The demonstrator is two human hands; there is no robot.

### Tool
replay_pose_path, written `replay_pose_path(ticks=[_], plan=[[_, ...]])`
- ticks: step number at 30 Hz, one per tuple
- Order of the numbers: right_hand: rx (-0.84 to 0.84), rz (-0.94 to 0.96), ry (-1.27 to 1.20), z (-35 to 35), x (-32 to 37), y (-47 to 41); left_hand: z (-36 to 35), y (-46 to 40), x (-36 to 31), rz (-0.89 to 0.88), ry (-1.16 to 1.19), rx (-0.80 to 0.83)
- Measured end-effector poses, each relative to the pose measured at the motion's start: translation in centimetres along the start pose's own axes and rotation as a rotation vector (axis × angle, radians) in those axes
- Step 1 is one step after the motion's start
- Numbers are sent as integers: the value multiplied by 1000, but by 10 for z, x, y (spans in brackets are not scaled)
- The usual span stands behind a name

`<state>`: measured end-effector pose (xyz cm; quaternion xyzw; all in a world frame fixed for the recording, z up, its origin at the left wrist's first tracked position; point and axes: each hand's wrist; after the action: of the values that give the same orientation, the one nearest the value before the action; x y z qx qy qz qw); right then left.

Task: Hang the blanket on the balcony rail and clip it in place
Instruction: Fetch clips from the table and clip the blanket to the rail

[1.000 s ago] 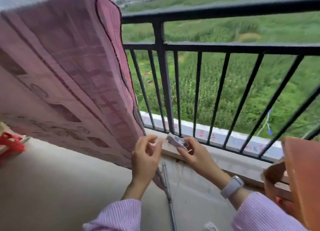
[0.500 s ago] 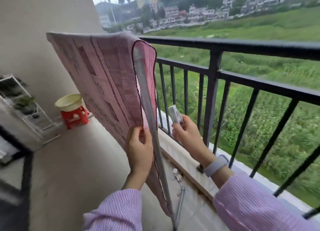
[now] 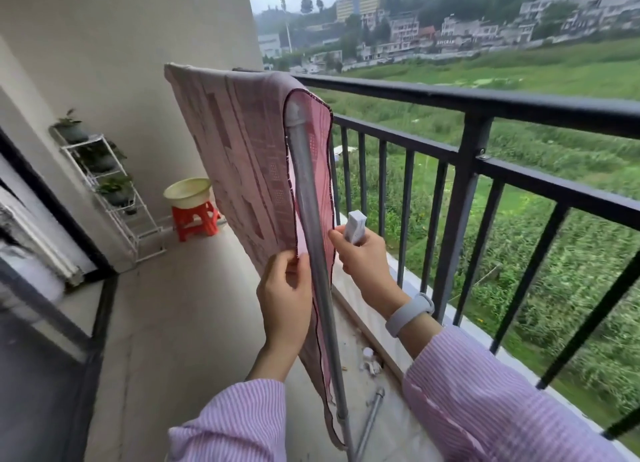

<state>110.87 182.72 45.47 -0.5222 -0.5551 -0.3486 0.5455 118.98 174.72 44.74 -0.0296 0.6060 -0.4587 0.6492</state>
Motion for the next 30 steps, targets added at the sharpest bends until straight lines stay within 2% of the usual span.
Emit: replay_pose_path(ticks=[4,8,12,17,21,25,30], plan=[[15,111,105,10,0,4,-2,3,-2,-63,-36,-13],[90,256,186,20,25,15,0,11,-6,-204,-58,7],[140,423,188,30,50,22,-1,17,0,-158,-15,95],[133,321,313,49,21,28,-3,18,3,-1,42,90],[129,325,382,45,14,21,-3,16,-8,6,60,97],[165,297,397,47,17,18,0,-10,-33,-60,85,-25],[138,350,358,42,40,11,9,-54,-59,-165,88,-110]])
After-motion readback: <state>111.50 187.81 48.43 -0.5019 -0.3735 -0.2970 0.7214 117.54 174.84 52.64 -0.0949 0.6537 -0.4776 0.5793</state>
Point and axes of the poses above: each hand's wrist, its own y-axis away from the middle knuckle, its own z-axis out of the back of the hand, x = y × z, and after that the axes turned 1 degree about -y, right-handed
